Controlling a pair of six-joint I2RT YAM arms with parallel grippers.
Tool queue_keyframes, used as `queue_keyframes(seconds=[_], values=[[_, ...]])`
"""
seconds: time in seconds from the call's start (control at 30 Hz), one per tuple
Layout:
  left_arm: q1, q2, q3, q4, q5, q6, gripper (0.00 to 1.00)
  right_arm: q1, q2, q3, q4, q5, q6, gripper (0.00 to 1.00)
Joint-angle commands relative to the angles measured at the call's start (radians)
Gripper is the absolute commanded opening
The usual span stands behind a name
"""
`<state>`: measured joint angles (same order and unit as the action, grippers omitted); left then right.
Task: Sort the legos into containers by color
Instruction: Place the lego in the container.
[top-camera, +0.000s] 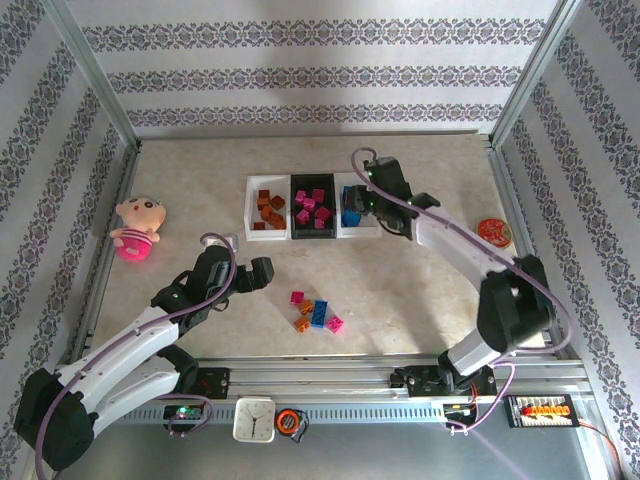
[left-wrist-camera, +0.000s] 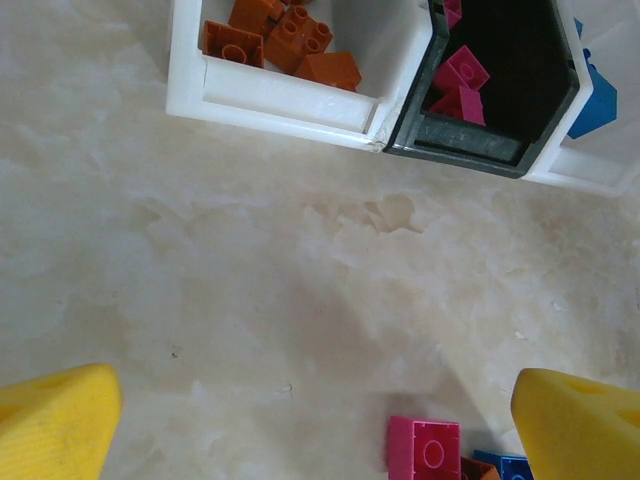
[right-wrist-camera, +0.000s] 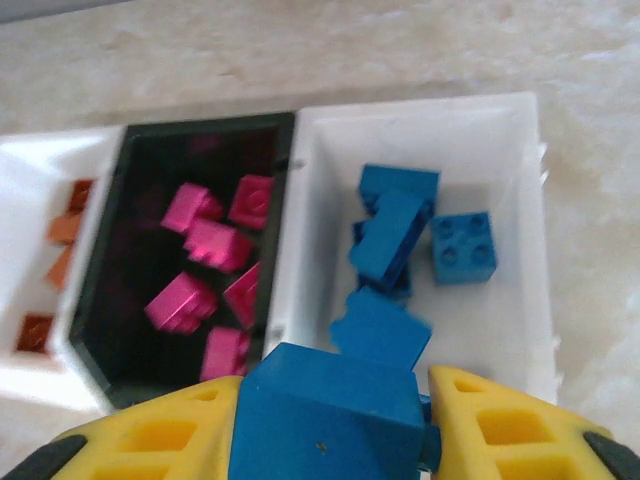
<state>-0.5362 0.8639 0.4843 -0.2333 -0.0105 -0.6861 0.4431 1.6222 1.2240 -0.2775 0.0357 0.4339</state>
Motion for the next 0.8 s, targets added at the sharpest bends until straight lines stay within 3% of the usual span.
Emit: queue_keyframes(seconds=[0.0,0.27,0.43,0.53,0.77], values=[[0.006,-0.002,-0.009,0.015,0.019,-0.004,1.00,-0.038,0.126,0.116,-0.048,0.018,-0.042,0.31],[0.007,0.013,-0.021,0.021,0.055,-0.008,1.00,-0.054,0.334,0.357,-0.141,0.090,-0.057,0.34],[0.006,0.033,-0.029,0.022,0.092,-0.003,1.00,-0.064,0.406,0.442,-0.182,0.130,-0.049,0.54],[0.007,0.052,-0.027,0.025,0.123,0.006,1.00,-0.069,0.419,0.470,-0.185,0.128,-0.046,0.64],[-0.011,0.128,-0.013,0.046,0.210,0.015,0.96,-0.062,0.336,0.417,-0.162,0.104,-0.054,0.67]])
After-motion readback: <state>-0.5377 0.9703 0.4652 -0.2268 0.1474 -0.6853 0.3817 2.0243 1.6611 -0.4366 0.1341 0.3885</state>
